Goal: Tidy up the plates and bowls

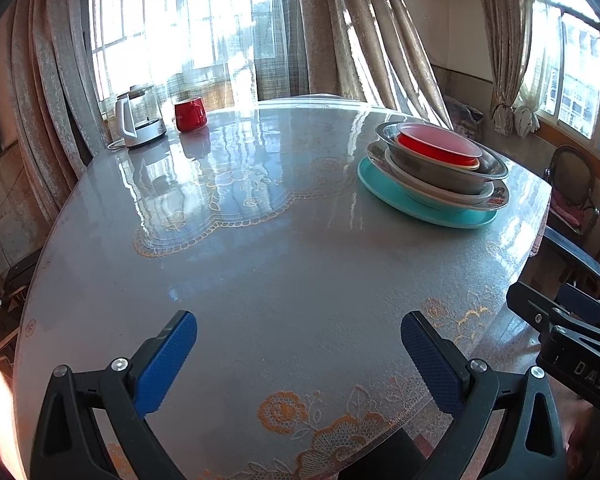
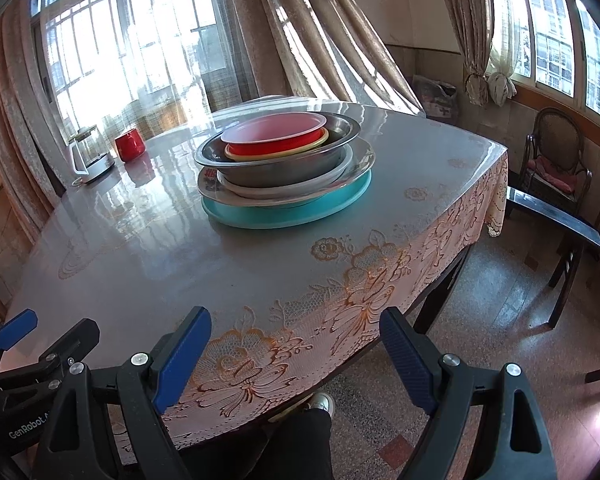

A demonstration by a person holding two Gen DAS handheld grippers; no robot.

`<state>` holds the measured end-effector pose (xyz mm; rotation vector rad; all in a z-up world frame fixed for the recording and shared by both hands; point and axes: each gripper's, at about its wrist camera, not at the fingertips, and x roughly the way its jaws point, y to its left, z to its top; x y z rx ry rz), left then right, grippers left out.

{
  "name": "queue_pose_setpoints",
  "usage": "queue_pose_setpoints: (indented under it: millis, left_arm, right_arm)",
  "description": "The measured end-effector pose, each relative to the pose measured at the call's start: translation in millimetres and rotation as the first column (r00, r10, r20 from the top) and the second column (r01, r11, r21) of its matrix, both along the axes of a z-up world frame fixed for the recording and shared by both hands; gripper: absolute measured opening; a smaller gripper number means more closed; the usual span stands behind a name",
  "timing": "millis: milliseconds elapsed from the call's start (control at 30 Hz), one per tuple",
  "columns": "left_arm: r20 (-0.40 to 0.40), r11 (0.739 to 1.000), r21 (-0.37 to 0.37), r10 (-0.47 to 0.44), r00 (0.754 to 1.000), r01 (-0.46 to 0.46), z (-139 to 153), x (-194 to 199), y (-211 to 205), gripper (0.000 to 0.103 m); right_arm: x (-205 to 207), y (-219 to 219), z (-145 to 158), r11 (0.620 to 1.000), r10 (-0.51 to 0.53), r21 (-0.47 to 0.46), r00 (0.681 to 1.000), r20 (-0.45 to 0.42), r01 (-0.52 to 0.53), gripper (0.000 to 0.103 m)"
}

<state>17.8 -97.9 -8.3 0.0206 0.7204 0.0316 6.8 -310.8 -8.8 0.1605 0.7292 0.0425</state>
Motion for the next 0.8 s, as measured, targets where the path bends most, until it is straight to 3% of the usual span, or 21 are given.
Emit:
queue_pose_setpoints:
  millis: [800]
  left_arm:
    - [-0.018,0.999,-0.002,-0.034,0.999,0.034,-3.1,-1.8,-6.6,0.103]
  right_arm:
    - [0.8,-1.9,-2.1,1.000,-0.004,0.009,1.000,-0.011,0.005,0.088]
